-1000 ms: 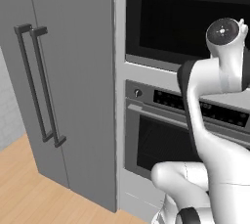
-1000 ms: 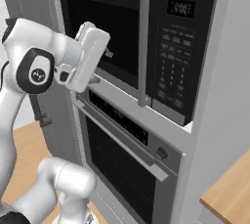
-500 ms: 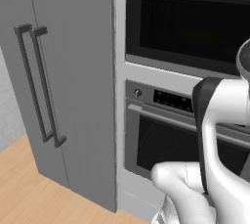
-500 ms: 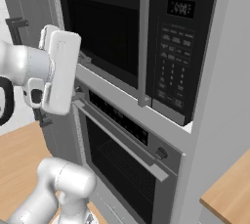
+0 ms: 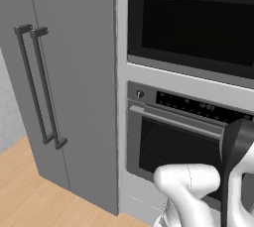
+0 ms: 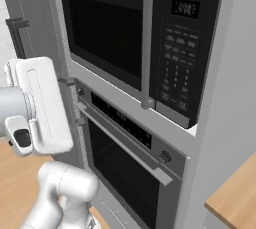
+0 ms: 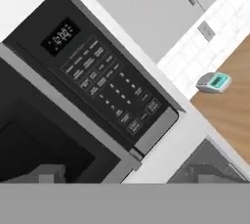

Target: Pick the garlic from the sink and place it in the bowl. Then pick the bowl and place it in the microwave. Then close the microwave door and press the start button.

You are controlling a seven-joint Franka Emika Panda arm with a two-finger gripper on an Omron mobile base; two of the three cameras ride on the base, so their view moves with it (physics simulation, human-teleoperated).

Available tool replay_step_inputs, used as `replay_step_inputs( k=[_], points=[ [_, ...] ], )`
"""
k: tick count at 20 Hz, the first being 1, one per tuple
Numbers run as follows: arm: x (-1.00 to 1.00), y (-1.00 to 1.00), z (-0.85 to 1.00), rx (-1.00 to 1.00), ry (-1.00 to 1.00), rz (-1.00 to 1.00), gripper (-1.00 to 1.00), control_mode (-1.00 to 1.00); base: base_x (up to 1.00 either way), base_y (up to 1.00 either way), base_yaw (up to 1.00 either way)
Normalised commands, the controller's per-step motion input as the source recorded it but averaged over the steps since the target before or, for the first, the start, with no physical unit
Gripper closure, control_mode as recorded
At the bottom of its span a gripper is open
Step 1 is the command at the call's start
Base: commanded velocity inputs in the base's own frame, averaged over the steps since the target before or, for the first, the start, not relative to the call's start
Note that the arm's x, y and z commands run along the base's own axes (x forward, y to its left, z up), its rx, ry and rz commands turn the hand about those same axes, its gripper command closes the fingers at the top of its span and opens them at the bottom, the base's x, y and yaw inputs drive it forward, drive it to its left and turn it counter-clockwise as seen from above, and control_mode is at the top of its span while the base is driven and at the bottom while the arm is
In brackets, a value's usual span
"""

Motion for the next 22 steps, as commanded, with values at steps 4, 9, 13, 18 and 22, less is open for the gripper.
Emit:
replay_step_inputs(
  k=[4,9,13,18,22],
  points=[
    [-0.26,-0.15,0.00,-0.30,0.61,0.18,-1.00,-1.00,0.00,0.00,0.00],
    [-0.09,-0.11,0.00,-0.20,0.57,0.25,-1.00,-1.00,0.00,0.00,0.00],
    [-0.13,-0.16,-0.04,-0.12,-0.09,0.24,-1.00,-1.00,0.00,0.00,0.00],
    [0.00,-0.20,-0.12,-0.12,-0.14,0.15,1.00,-1.00,0.00,0.00,0.00],
    [0.15,-0.08,-0.28,-0.07,-0.24,0.04,1.00,-1.00,0.00,0.00,0.00]
  ],
)
